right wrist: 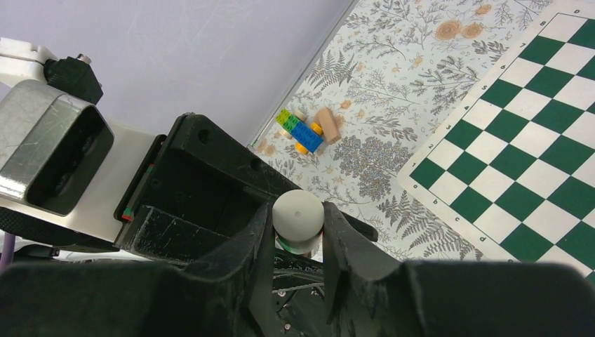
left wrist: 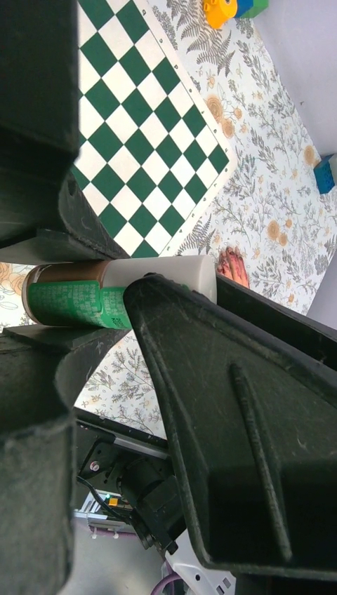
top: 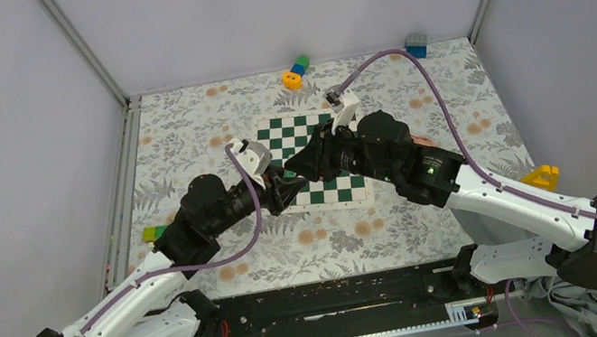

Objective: Paint the nails
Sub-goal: Unscrew the nail polish bottle.

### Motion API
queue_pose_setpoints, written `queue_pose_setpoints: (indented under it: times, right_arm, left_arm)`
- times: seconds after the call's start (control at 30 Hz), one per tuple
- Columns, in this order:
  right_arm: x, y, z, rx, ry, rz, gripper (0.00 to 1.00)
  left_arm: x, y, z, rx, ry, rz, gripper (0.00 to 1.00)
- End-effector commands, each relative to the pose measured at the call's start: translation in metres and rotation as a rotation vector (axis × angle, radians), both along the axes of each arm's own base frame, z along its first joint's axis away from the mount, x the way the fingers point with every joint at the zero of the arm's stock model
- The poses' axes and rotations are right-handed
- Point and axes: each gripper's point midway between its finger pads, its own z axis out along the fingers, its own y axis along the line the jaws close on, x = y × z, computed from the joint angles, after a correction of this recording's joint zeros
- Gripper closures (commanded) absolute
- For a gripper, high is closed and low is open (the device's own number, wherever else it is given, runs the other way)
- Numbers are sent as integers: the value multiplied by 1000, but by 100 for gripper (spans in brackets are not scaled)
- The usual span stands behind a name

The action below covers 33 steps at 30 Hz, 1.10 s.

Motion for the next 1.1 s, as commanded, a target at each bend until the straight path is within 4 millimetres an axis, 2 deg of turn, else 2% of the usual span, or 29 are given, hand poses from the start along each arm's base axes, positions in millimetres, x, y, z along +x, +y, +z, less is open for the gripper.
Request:
queue_pose_setpoints:
  times: [0.0, 0.2, 0.23, 0.4, 0.53, 0.6, 0.87, 1.07]
  right_arm:
    - [-2, -3, 33, 65, -59, -13, 100]
    - [-2, -5, 33, 65, -65, -17, 100]
    - [-2, -5, 33, 65, -64, -16, 100]
    - [-11, -4, 38, 77, -105, 38, 100]
    - [-23, -8, 44, 84, -155, 99, 100]
    - [-30, -8, 56, 119, -199, 140, 100]
    - [-77, -11, 74, 177, -330, 399, 100]
    - [-115, -10, 82, 235, -409, 617, 100]
  left_arm:
    - [2, -2, 28, -54, -54, -2, 73]
    - [1, -3, 27, -54, -54, -8, 99]
    - [1, -3, 28, -55, -55, -7, 100]
    - [-8, -5, 34, -78, -68, -54, 100]
    - [-24, -7, 45, -118, -90, -134, 100]
    - [-36, -9, 53, -145, -100, -196, 100]
    - [-89, -13, 81, -213, -112, -471, 100]
    - [-112, -10, 90, -216, -123, -599, 100]
